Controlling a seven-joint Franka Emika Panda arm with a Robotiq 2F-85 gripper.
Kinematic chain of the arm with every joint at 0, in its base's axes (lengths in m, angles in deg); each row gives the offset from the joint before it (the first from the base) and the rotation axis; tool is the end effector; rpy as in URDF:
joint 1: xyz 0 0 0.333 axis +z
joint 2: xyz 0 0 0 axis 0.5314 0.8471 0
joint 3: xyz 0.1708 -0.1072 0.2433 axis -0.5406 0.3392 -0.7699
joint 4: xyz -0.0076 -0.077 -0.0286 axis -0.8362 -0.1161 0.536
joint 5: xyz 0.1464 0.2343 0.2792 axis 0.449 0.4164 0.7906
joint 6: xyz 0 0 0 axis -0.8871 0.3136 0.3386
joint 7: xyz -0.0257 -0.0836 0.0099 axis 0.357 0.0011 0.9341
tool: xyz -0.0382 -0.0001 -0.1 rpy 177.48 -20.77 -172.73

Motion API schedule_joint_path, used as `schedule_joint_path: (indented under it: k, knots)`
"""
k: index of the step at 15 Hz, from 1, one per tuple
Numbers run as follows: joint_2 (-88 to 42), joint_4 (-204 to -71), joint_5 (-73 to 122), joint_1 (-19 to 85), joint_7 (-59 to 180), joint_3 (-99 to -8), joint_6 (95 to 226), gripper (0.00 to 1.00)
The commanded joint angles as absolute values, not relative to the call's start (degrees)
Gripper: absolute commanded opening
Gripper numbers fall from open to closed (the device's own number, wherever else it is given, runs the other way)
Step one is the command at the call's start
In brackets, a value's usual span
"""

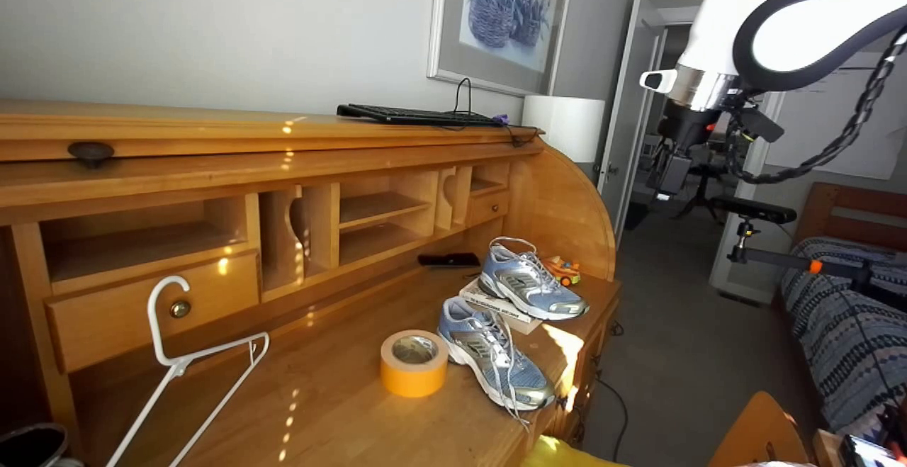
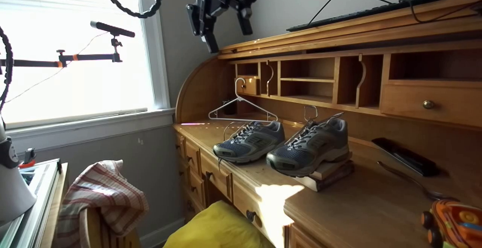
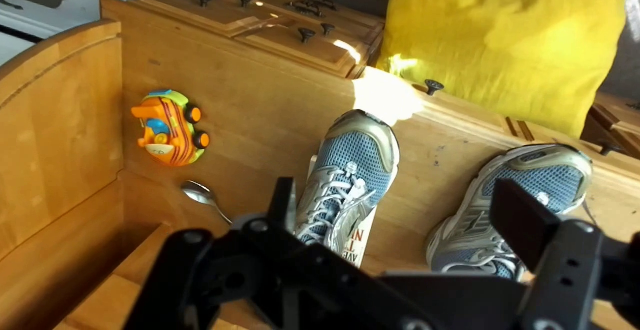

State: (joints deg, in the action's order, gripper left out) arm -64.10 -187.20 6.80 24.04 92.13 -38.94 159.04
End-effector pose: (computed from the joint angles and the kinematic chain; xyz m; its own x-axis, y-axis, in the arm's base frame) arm 0.3884 -0.2037 0.4577 0.9594 0.2542 0.1223 0.2140 -0.9383 0.2715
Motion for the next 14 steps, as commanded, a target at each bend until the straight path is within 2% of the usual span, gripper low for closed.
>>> schedule_joint_path:
  k: [1,10,14]
  knots:
    - [-53.02,-180.43,12.98,25.08,92.78,-38.72,161.55,1.0]
    - [-38.25,-171.61,18.07,23.46,86.75,-43.05,162.06,1.0]
    - [-39.43,-172.59,17.28,23.0,87.32,-44.04,161.57,1.0]
